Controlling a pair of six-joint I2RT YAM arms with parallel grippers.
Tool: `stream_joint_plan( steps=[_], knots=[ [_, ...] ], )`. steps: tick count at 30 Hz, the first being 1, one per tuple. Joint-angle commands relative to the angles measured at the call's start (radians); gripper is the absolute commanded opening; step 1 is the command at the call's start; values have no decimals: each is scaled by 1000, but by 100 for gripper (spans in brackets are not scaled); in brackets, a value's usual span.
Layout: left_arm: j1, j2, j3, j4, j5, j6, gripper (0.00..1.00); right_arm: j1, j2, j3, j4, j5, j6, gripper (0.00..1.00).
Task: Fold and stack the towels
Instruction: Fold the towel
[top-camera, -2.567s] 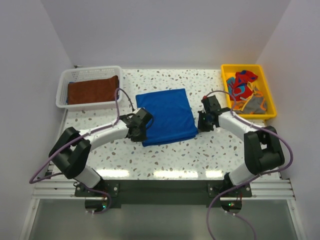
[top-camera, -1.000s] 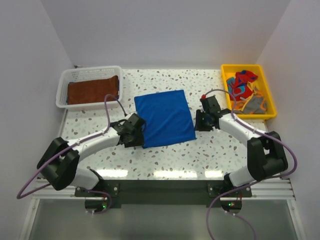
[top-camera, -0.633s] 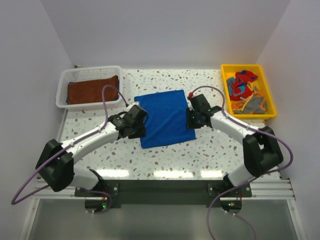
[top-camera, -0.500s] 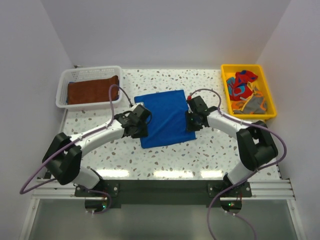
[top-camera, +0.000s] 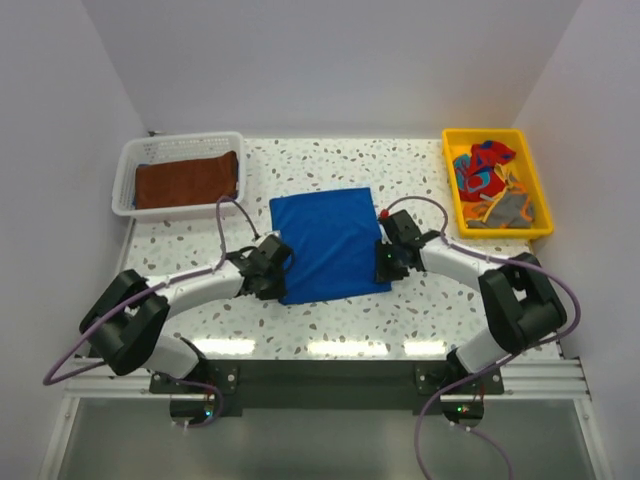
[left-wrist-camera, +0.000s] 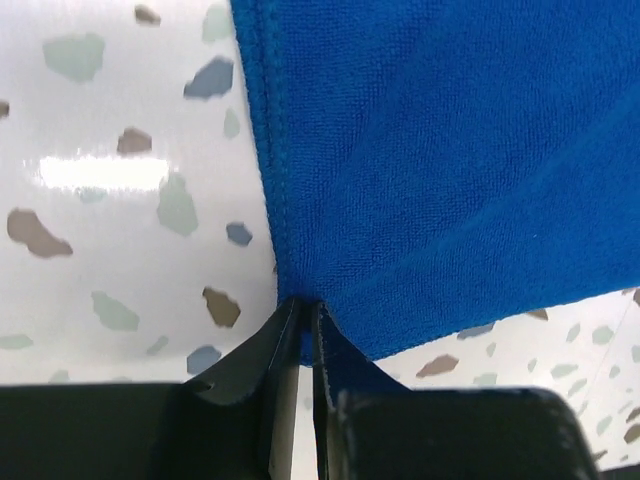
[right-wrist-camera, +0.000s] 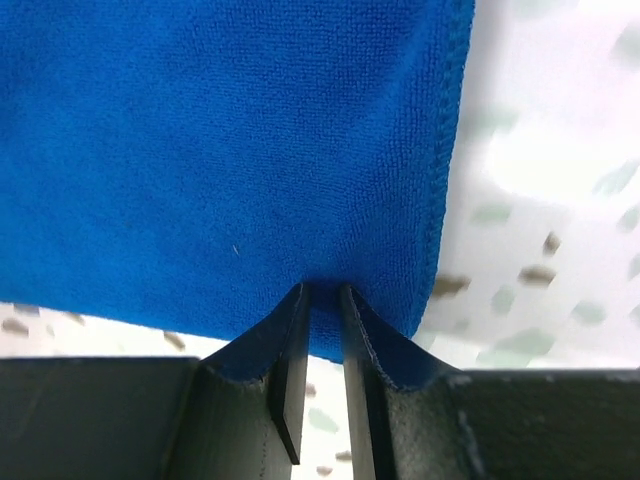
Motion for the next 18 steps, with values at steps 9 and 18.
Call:
stream_joint_plan(
  steps=[9, 18],
  knots=[
    [-5, -222, -49, -189, -3, -48, 32, 55, -251, -98, -225, -50, 71, 31],
    [127, -27, 299, -128, -51, 162, 40, -28, -107, 231, -187, 33, -50, 32]
  ],
)
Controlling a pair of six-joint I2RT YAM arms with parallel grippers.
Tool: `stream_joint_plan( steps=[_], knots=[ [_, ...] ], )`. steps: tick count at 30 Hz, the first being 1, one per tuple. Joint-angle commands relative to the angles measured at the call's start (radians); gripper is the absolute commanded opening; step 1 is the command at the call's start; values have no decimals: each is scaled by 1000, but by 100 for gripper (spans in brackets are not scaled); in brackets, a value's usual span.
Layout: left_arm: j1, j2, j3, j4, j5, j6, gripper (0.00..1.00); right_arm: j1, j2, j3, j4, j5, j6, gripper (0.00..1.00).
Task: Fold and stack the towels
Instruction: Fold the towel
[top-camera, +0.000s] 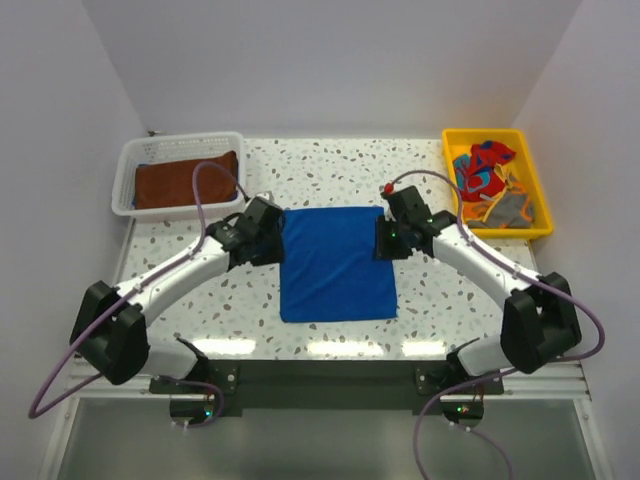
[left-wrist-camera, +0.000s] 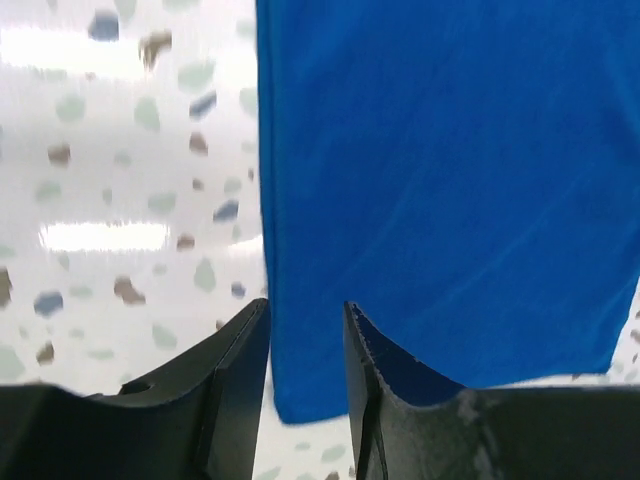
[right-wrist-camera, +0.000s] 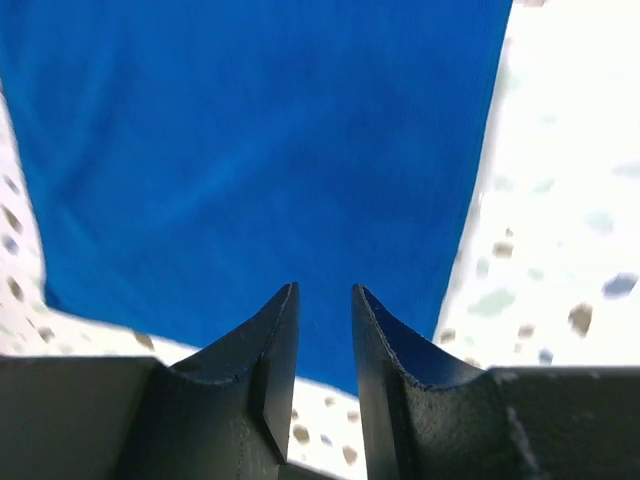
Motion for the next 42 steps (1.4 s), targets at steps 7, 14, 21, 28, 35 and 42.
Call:
stream_joint_plan(
  steps=[7, 14, 21, 28, 35, 42],
  knots=[
    [72, 402, 291, 147, -21, 206, 27, -122, 218, 150, 166, 19, -65, 29],
    [123, 533, 284, 181, -50, 220, 15, -154, 368, 145, 223, 13, -57, 26],
    [156, 550, 227, 179, -72, 217, 9, -176, 376, 61, 249, 65, -25, 22],
    [179, 491, 224, 167, -44, 244, 25, -187, 310, 64, 234, 70, -55, 22],
    [181, 415, 291, 179, 19, 339, 68, -188, 287, 228, 173, 19, -222, 30],
    [204, 416, 377, 266, 45, 667, 82, -236, 416, 472, 44, -106, -540, 42]
  ],
)
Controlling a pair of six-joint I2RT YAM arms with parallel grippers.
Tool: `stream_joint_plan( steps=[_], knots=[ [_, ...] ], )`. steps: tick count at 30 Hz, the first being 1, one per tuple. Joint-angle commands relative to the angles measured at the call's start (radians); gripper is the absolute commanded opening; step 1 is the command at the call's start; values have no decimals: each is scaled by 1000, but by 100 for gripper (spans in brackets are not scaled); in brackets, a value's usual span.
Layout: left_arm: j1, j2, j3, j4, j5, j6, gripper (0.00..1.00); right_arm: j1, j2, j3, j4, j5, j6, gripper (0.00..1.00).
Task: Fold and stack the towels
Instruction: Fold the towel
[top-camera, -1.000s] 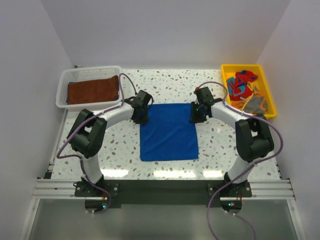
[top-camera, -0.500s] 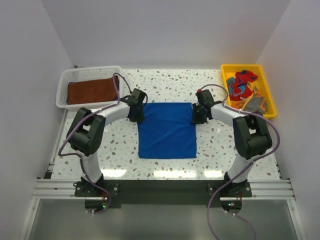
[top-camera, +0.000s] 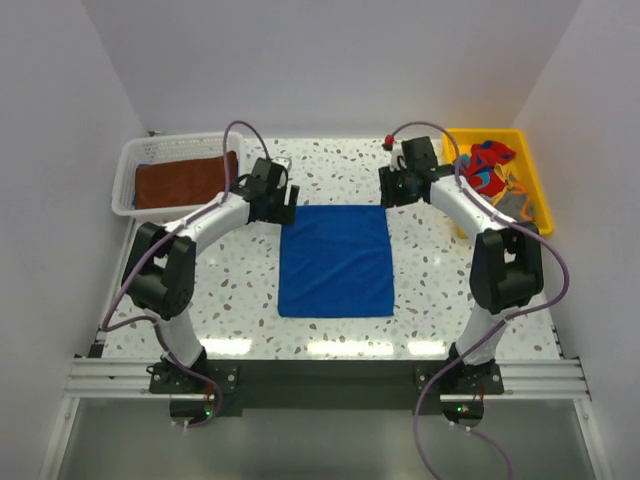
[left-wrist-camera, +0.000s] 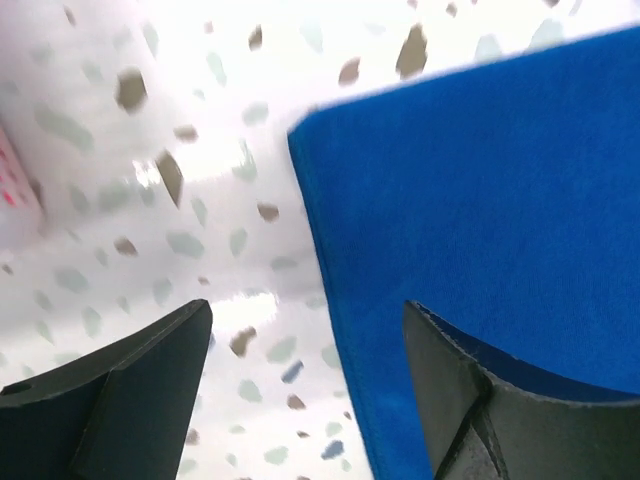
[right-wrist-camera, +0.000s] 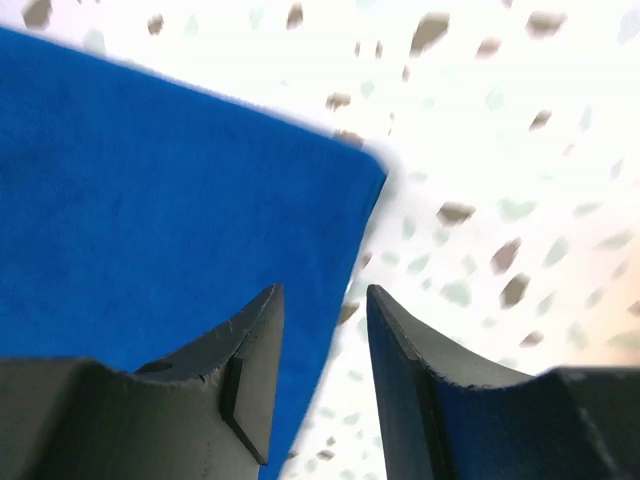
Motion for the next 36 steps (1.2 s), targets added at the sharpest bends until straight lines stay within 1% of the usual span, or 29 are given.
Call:
stream_joint_plan(
  steps=[1, 2, 3, 4, 5, 6, 8, 9, 13, 14, 15, 17, 20, 24, 27, 31, 36],
  knots=[
    [20, -4, 77, 84, 28, 255, 82, -48, 66, 136, -82, -111, -225, 43],
    [20, 10, 93, 86, 36, 293, 82, -51, 86, 187, -91, -129, -254, 44],
    [23, 25, 137, 81, 47, 366, 83, -54, 125, 218, -134, -158, -318, 44],
    [26, 61, 163, 72, 65, 397, 83, -55, 153, 252, -162, -166, -349, 46],
    [28, 82, 192, 57, 91, 427, 82, -56, 178, 321, -188, -173, -378, 47],
    [32, 102, 250, 29, 103, 476, 82, -56, 231, 356, -241, -181, -432, 48],
    [39, 160, 303, -3, 169, 532, 82, -59, 277, 451, -284, -203, -471, 49],
    [39, 180, 352, -40, 183, 587, 82, -57, 304, 479, -326, -210, -504, 49],
    [42, 249, 415, -95, 212, 694, 82, -59, 417, 574, -381, -247, -572, 50],
    [45, 254, 418, -98, 244, 732, 82, -59, 434, 613, -397, -253, -593, 50],
    [48, 261, 418, -100, 267, 744, 82, -57, 448, 633, -432, -259, -606, 49],
    [54, 269, 427, -112, 322, 778, 82, -57, 483, 666, -450, -272, -633, 49],
    [55, 290, 429, -129, 347, 815, 81, -57, 512, 683, -460, -273, -650, 49],
    [66, 335, 441, -140, 349, 823, 78, -57, 543, 697, -466, -279, -661, 47],
    [74, 359, 453, -147, 375, 833, 77, -57, 566, 706, -461, -275, -669, 46],
    [80, 384, 465, -144, 367, 841, 77, -57, 581, 702, -441, -282, -684, 44],
    [89, 404, 472, -137, 358, 852, 75, -56, 617, 725, -452, -301, -693, 40]
  ],
)
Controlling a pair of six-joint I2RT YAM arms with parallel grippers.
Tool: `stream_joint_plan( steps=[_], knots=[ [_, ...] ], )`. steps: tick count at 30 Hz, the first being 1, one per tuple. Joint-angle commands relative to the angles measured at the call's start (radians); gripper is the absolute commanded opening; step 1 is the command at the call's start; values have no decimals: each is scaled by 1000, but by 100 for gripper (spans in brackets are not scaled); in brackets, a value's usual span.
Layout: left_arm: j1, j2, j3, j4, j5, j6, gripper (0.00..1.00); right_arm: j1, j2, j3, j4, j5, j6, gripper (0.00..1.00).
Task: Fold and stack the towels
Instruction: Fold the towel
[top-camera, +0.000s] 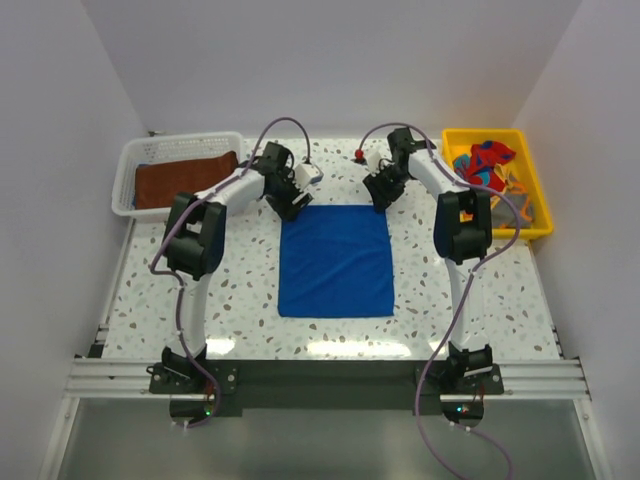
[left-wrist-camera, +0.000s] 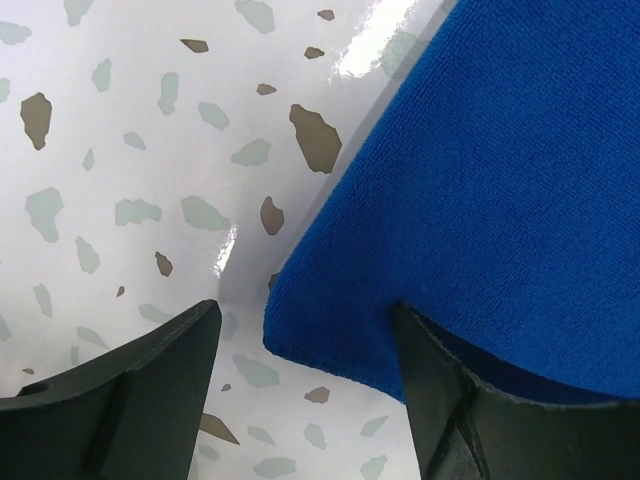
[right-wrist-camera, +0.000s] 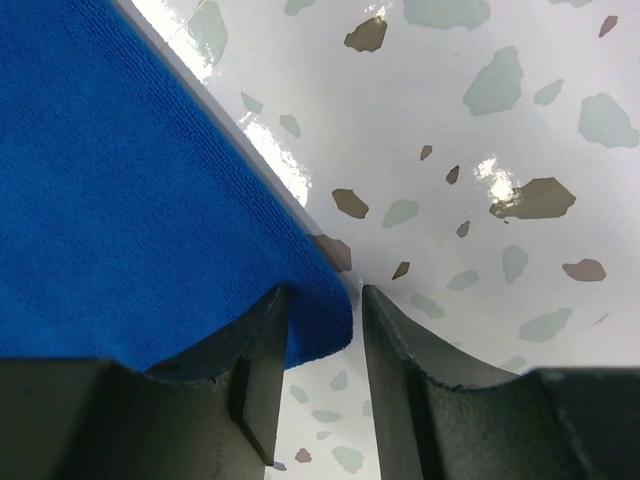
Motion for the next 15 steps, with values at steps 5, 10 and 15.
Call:
stream_joint_plan(
  steps=[5, 10, 15],
  knots=[
    [19, 11, 44, 6, -1, 57, 72, 3, 43, 44, -29, -8, -37, 30],
    [26, 17, 46, 10, -1, 65, 68, 3, 50, 45, -45, -5, -52, 11],
    [38, 34, 69, -4, 28, 63, 62, 3, 58, 41, -57, -10, -58, 1]
  ],
)
